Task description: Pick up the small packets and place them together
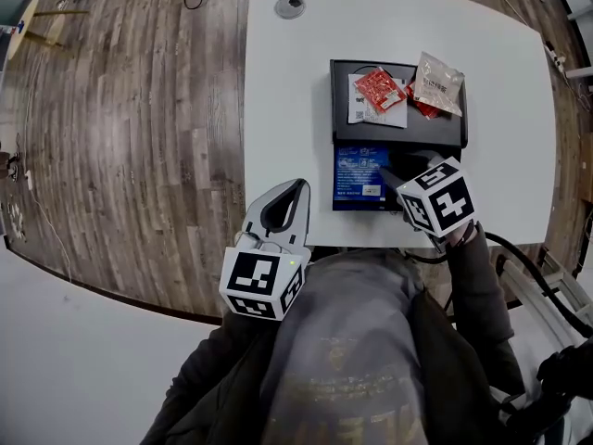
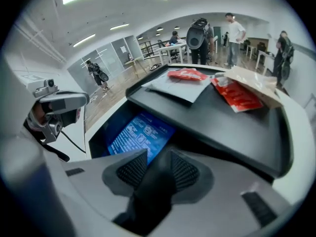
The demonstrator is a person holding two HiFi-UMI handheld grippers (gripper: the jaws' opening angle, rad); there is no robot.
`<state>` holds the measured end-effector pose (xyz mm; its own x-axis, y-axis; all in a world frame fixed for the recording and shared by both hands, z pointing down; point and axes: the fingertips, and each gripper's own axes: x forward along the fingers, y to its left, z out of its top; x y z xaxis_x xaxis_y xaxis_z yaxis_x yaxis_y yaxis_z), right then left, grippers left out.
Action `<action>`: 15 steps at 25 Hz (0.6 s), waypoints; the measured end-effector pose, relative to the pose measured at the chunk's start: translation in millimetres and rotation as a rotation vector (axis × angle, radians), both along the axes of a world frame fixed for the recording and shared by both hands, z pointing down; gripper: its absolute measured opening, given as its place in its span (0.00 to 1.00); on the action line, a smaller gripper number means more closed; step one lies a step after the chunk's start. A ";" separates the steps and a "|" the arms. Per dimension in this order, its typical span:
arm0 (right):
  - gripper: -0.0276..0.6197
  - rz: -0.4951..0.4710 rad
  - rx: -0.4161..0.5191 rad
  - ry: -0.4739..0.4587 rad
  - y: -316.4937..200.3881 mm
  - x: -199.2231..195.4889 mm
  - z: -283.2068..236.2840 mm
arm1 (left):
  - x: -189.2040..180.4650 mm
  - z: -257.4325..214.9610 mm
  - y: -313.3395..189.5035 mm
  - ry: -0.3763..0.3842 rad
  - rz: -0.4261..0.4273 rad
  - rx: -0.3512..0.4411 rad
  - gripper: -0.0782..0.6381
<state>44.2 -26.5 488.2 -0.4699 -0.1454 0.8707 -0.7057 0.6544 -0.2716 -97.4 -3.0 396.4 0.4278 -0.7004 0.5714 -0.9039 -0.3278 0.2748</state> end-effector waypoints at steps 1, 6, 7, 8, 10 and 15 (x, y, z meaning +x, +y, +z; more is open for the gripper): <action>0.26 0.025 -0.002 0.002 -1.5 2.6 1.6 | -1.7 1.0 0.0 0.000 -0.002 -0.003 0.11; 0.29 0.069 0.000 0.016 -2.9 1.3 3.4 | 2.4 6.2 2.4 0.011 0.016 -0.017 0.11; 0.30 0.064 0.007 0.025 -2.1 0.3 3.3 | 3.3 7.3 2.7 0.013 0.020 -0.020 0.11; 0.31 0.057 0.014 0.032 -1.4 -1.3 3.4 | 3.6 8.2 2.5 0.015 0.022 -0.021 0.11; 0.31 0.038 0.021 0.036 0.1 -6.7 3.4 | 3.5 9.0 1.1 0.017 0.022 -0.021 0.11; 0.31 0.046 0.010 0.004 0.8 -17.0 3.3 | 5.7 11.0 -0.3 0.022 0.024 -0.026 0.11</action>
